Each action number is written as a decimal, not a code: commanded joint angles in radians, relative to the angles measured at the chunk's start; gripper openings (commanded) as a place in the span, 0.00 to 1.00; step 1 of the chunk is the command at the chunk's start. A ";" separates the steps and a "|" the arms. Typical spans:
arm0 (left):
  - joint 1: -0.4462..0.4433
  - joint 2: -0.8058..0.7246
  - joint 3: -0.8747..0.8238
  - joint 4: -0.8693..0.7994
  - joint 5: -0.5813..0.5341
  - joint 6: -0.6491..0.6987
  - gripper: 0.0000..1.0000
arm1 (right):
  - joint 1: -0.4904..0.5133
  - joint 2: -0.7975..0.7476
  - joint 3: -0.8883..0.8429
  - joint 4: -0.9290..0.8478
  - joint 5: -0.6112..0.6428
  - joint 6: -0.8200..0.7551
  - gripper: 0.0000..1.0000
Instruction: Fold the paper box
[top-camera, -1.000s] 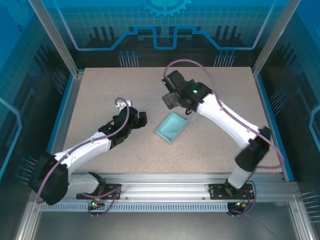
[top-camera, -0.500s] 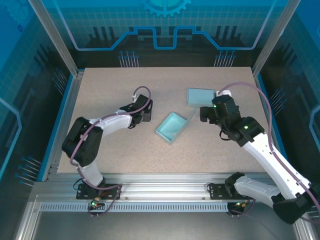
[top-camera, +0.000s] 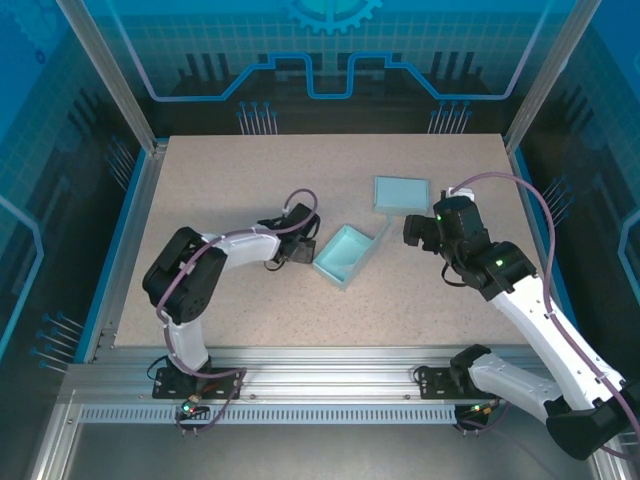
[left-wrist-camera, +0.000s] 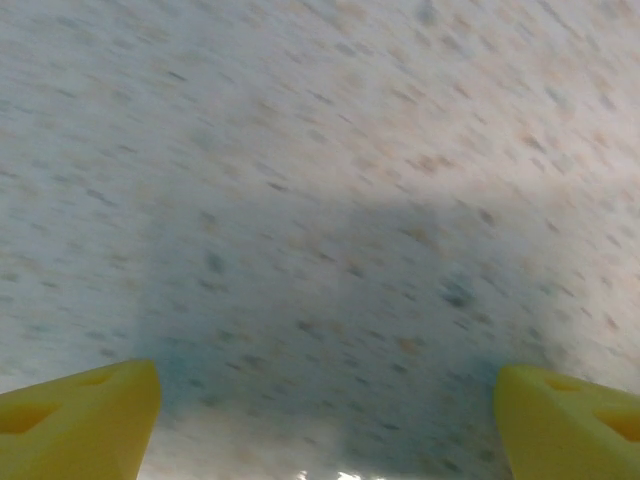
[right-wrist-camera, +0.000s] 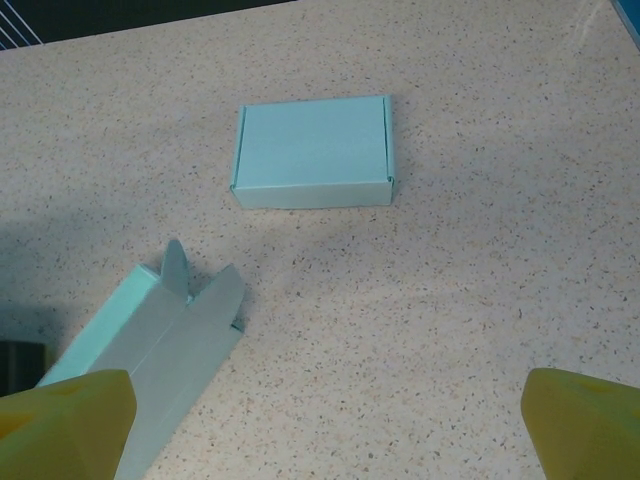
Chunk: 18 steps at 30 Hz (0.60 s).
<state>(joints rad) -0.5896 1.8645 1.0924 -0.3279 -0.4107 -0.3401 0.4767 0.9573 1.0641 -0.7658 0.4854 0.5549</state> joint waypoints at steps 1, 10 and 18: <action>-0.053 0.028 0.029 -0.014 0.041 -0.020 0.88 | -0.007 -0.023 0.008 -0.009 0.025 0.056 1.00; -0.173 -0.035 -0.053 0.059 0.173 -0.096 0.88 | -0.008 -0.063 -0.004 -0.040 0.049 0.124 1.00; -0.290 -0.012 -0.061 0.247 0.344 -0.169 0.88 | -0.007 -0.077 0.004 -0.048 0.033 0.139 1.00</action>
<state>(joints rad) -0.8181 1.8523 1.0561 -0.1871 -0.2508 -0.4564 0.4767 0.8883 1.0634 -0.7959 0.5083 0.6704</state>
